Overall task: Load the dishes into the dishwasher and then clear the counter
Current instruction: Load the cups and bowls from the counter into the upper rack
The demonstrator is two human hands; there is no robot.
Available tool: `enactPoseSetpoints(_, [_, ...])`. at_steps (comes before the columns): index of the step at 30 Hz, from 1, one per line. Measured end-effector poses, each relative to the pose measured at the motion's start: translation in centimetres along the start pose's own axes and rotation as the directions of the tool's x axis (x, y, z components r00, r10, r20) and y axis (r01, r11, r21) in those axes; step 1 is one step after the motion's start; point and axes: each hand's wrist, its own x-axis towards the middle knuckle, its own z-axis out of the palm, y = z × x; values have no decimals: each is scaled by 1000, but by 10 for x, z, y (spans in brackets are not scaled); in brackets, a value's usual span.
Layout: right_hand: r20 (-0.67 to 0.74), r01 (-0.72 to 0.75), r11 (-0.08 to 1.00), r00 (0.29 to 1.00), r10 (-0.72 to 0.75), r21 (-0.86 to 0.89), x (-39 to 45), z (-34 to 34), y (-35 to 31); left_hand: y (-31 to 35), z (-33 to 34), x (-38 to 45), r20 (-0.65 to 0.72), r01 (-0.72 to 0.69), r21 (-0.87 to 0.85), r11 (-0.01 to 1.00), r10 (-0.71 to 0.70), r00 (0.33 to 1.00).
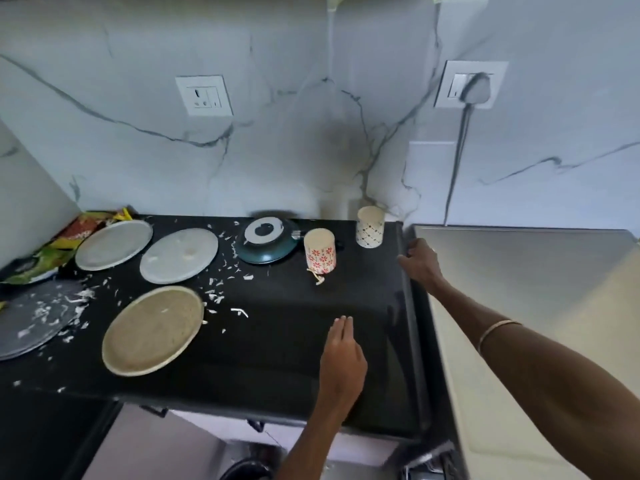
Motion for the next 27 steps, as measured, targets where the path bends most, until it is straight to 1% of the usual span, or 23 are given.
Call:
enactPoseSetpoints(2, [-2, 12, 1000, 1000, -12, -1, 22, 12, -6, -9, 7, 17, -24, -39, 35, 999, 40, 999])
enactPoseSetpoints(5, [-33, 48, 995, 998, -45, 86, 49, 31, -13, -16, 18, 35, -45, -72, 58, 996, 74, 996])
enactPoseSetpoints(9, [12, 2, 994, 1000, -4, 109, 88, 60, -15, -20, 23, 46, -10, -67, 58, 996, 68, 998])
enactPoseSetpoints(15, [-38, 87, 995, 996, -85, 40, 128, 100, -17, -40, 22, 45, 29, -49, 71, 996, 47, 998])
enactPoseSetpoints(18, [-90, 90, 995, 992, -85, 47, 136, 110, -15, -54, 17, 43, 48, -39, 79, 996, 35, 998])
enactPoseSetpoints(21, [-131, 98, 994, 987, -91, 53, 135, 114, -16, -60, 16, 41, 19, -48, 83, 995, 47, 999])
enactPoseSetpoints(25, [-151, 108, 987, 984, -90, 115, 120, 108, -11, -59, 20, 34, 13, -46, 80, 996, 45, 999])
enactPoseSetpoints(27, [-171, 85, 980, 984, -54, 180, 109, 96, -4, -54, 23, 30, 25, -55, 78, 995, 53, 998])
